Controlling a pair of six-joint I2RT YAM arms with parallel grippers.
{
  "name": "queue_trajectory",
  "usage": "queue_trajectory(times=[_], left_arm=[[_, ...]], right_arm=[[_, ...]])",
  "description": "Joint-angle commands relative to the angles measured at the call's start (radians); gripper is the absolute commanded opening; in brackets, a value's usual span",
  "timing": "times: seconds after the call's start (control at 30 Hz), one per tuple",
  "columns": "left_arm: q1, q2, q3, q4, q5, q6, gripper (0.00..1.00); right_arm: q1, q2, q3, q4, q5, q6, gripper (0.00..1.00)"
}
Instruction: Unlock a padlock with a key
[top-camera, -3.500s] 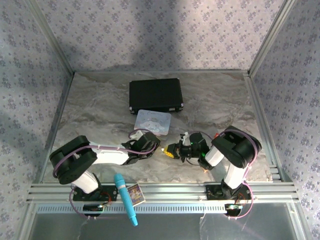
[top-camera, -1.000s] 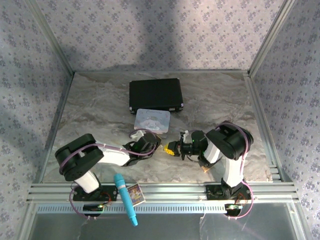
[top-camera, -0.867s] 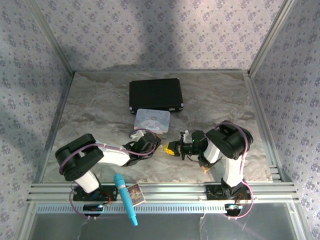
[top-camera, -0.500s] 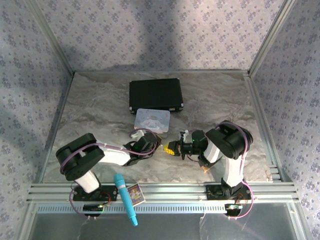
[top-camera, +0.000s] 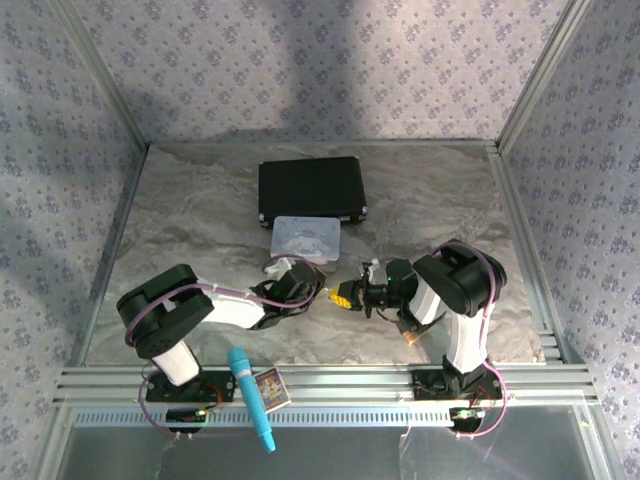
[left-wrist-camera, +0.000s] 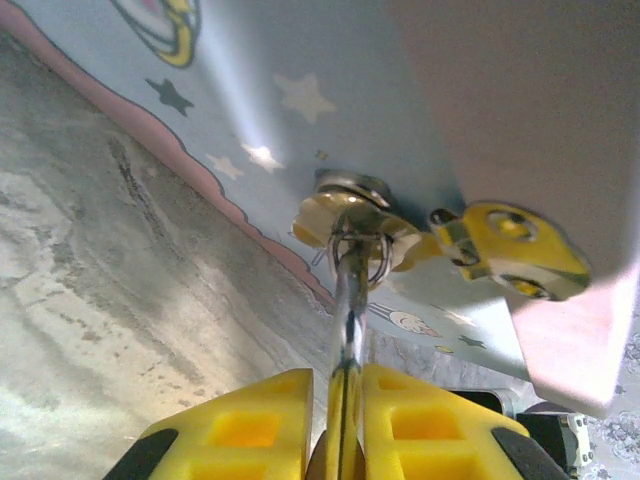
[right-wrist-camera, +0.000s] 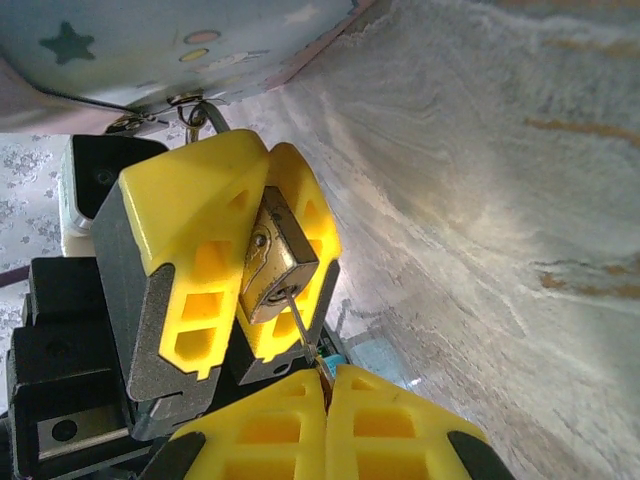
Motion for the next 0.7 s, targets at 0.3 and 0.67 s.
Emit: queue_trajectory(times=[0.3,0.67], left_arm=[[-0.049,0.031,0.018,0.041,0.172,-0.014,0.0],[-0.049,0.024,0.021,0.043,0.18,-0.026,0.0]], right_arm=[[-0.046,0.053,0.045,-0.02,0.062,-0.028,0.0],[-0.027,0.102,0.044,-0.008,0.084,-0.036,0.0]])
